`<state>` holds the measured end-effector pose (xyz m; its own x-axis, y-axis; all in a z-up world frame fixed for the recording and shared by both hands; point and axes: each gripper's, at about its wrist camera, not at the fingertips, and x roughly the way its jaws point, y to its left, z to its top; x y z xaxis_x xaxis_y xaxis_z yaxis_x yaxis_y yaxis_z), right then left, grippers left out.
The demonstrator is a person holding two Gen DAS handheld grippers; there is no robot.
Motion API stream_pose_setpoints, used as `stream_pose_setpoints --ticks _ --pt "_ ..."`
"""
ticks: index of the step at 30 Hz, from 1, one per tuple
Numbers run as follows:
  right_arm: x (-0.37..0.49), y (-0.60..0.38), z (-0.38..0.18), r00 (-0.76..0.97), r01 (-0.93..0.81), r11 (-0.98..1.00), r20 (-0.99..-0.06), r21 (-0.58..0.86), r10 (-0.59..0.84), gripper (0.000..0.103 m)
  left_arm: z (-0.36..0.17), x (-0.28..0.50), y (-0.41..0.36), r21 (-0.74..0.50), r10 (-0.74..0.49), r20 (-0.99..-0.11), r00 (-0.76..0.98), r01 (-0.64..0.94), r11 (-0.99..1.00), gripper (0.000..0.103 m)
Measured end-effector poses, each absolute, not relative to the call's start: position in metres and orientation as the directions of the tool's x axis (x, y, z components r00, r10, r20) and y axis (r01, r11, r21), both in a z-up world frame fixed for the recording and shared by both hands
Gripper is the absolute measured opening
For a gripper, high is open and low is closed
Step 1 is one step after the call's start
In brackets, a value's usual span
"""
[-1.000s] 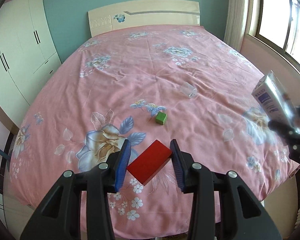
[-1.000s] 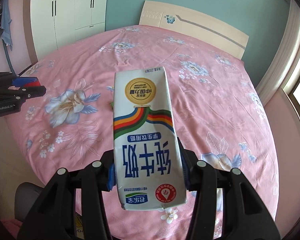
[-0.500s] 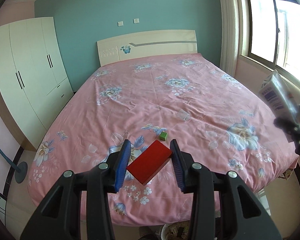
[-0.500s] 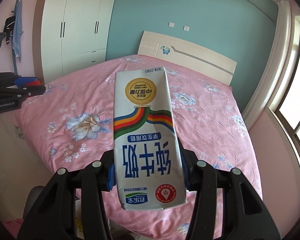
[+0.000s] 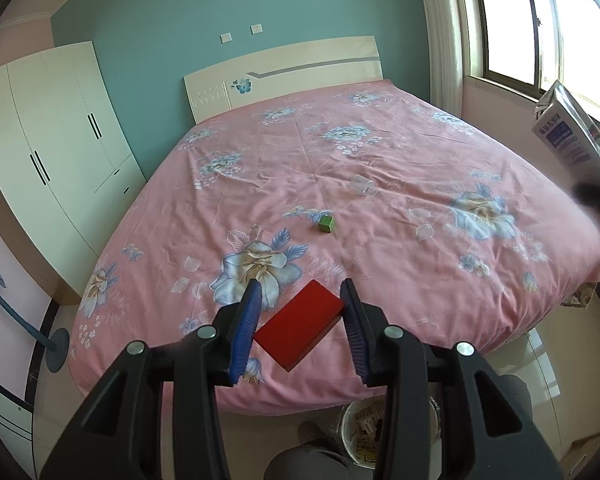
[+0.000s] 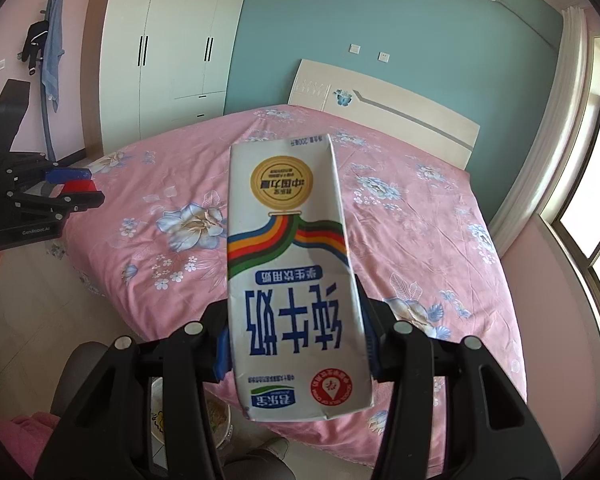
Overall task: Collect trash
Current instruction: 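Lift and carry the red block and milk carton over the trash bin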
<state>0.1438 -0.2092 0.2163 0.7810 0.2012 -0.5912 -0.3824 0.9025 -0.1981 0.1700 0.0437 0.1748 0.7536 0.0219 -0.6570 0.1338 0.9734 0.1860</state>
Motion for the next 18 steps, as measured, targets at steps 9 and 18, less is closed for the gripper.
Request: stream_pose_setpoints --ticks 9,18 --pt "0.134 -0.195 0.158 0.707 -0.435 0.887 -0.669 -0.156 0.229 0.050 0.100 0.163 0.048 0.150 -0.007 -0.759 0.651 0.186 0.971 0.043" --pt "0.145 -0.174 0.079 0.588 -0.481 0.871 -0.773 -0.100 0.236 0.050 0.028 0.162 0.049 0.101 -0.027 -0.841 0.541 0.206 0.973 0.043"
